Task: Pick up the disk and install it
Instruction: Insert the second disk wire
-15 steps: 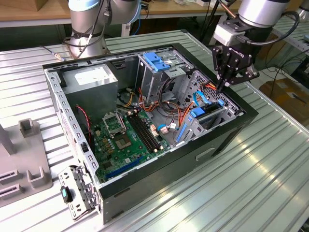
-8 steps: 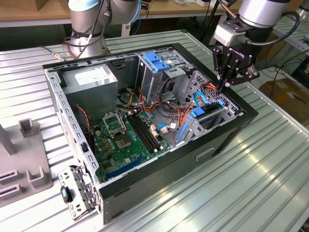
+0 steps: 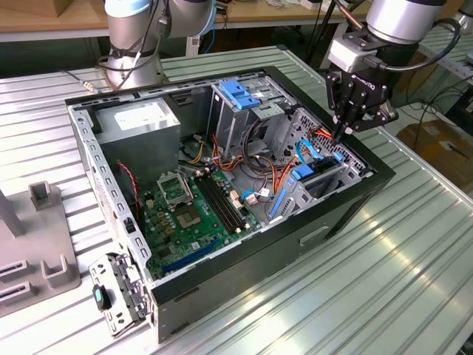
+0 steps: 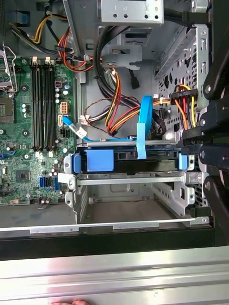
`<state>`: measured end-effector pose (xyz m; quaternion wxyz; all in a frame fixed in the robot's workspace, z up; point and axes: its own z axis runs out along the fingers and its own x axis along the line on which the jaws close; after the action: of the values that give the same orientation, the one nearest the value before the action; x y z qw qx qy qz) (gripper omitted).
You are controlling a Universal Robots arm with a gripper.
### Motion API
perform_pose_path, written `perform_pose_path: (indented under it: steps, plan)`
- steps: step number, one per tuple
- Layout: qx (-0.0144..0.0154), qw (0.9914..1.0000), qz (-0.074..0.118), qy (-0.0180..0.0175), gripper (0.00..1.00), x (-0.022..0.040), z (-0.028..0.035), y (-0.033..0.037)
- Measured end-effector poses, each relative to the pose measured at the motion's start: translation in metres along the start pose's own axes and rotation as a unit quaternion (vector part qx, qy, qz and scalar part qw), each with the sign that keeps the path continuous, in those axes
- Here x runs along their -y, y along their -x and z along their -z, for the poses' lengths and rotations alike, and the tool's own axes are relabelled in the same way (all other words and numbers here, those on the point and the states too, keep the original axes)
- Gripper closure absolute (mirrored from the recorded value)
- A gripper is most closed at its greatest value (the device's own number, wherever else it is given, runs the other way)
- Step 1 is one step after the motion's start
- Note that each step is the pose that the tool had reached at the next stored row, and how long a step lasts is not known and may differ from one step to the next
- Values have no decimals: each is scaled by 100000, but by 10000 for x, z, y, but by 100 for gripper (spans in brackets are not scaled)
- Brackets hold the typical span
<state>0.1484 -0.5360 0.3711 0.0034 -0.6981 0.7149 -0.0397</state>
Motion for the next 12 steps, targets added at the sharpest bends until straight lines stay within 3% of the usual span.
perform_pose_path:
  steps: [4, 6, 7, 8, 9, 10, 12]
  plan:
    - [48, 100000, -7, -13, 84, -72, -15, -14]
    - [286, 100000, -24, -11, 84, -95, -41, -15]
    - [548, 99998, -36, -10, 84, -97, -47, -16]
    - [1933, 99981, -115, 23, 84, -98, -51, -20]
    - [2848, 99959, -175, 45, 84, -98, -52, -27]
    - [3073, 99953, -190, 53, 84, -99, -53, -37]
    - [3223, 99948, -198, 56, 84, -98, -55, -90]
